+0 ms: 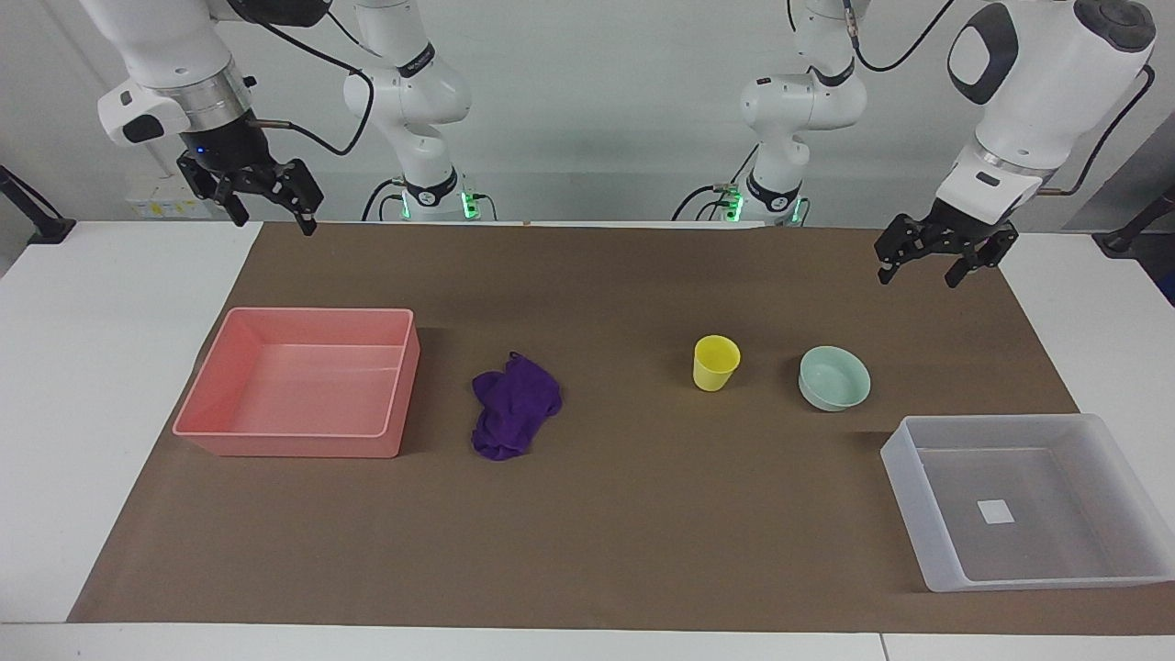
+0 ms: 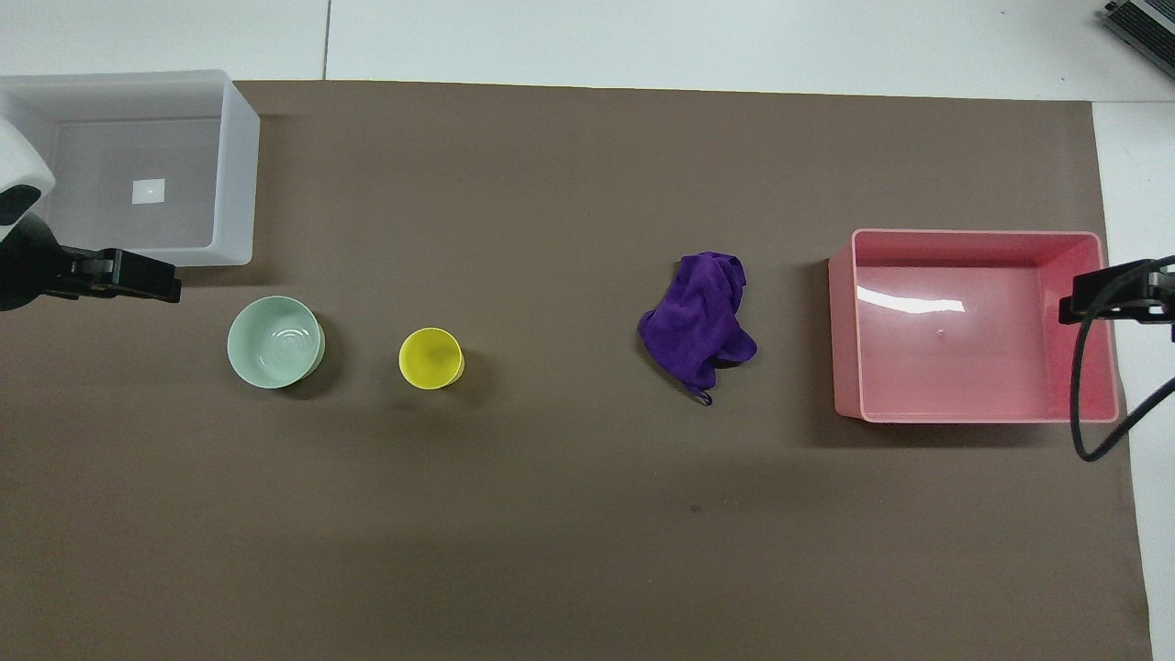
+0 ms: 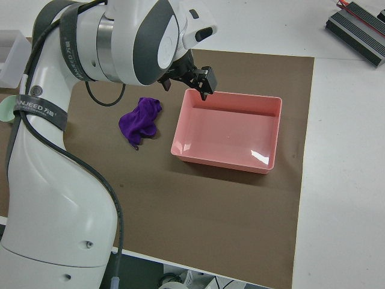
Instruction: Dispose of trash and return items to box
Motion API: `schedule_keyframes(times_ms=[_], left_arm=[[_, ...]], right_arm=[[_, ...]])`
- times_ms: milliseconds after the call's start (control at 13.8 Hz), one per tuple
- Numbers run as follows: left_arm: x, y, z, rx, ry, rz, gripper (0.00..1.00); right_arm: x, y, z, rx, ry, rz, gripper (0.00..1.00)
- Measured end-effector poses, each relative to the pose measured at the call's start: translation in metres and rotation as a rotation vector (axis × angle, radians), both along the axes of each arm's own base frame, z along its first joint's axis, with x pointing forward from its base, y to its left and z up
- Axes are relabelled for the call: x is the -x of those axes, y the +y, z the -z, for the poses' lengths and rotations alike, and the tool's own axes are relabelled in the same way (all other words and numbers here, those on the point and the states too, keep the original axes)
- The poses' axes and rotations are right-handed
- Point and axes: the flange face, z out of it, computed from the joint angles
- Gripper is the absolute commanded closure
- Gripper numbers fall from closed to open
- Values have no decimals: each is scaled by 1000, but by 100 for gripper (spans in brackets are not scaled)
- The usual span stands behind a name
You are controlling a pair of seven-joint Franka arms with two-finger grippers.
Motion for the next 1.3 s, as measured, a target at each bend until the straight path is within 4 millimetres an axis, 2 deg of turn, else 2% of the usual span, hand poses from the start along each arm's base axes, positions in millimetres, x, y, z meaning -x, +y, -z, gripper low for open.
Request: schedule_keyframes(times_ms=[361,506,1011,1300], left_arm=[[2,0,9,1,-26,-2,0],[3,1,19,2,-49,-4,0],[10,5,76,0,-64,-16,0],[15,15,126,-1,-90,-39,0]], right_arm=[[1,0,1,0,2,-7,0],[2,0,2,-1,6,-8,0],[7,3,10,-2,9,-31,0],[0,5,20,1,-13,-36,0]])
